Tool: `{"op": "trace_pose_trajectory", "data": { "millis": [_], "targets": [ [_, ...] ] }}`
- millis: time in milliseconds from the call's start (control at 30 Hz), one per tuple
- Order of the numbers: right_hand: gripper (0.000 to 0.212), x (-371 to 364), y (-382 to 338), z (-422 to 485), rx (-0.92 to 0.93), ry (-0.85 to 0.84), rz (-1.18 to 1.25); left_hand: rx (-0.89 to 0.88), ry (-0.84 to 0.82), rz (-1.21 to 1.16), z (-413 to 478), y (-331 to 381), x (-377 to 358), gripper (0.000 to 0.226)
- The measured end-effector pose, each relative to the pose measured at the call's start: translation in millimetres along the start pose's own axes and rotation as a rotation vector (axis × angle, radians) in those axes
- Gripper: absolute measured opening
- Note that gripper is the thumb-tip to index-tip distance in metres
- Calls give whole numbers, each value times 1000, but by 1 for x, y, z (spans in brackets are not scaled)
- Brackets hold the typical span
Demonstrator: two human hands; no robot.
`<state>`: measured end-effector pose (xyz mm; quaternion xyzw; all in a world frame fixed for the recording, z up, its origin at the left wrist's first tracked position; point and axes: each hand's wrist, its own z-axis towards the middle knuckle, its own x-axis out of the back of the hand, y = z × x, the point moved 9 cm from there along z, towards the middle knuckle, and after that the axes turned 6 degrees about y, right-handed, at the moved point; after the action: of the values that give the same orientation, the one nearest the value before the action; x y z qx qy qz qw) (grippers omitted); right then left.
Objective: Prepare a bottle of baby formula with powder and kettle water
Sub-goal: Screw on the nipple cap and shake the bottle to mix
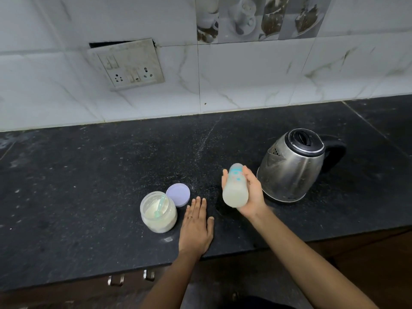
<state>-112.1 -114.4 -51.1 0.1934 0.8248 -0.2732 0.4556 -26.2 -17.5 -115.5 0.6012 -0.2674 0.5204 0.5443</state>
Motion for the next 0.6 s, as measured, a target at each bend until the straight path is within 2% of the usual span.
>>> {"op": "trace_pose_trajectory", "data": {
  "millis": [33,100,167,267,300,333,433,533,600],
  "targets": [
    [84,1,0,2,-18,-2,-11,-1,-3,1,-1,0,0,72],
    [75,-6,6,-3,-55,-60,-203,1,-1,3,0,-1,0,72],
    [76,-14,5,-5,-42,-94,-267,4,4,-4,0,-1,0,71],
    [87,4,3,5,-81,6,-18,3,-3,2,-1,-1,0,71],
    [86,3,6,5,-120,-8,7,1,-7,5,-1,0,-1,71],
    [80,-3,11,-1,-151,-39,-61,0,-8,3,-1,0,-1,72],
    [71,-6,10,-5,-64,-45,-266,2,-6,-4,1,-1,0,72],
    [69,11,10,1,-69,86,-35,7,0,-17,-1,0,0,72],
    [72,0,19,-3,-158,4,-5,11,0,-24,-1,0,1,72]
  ]
}}
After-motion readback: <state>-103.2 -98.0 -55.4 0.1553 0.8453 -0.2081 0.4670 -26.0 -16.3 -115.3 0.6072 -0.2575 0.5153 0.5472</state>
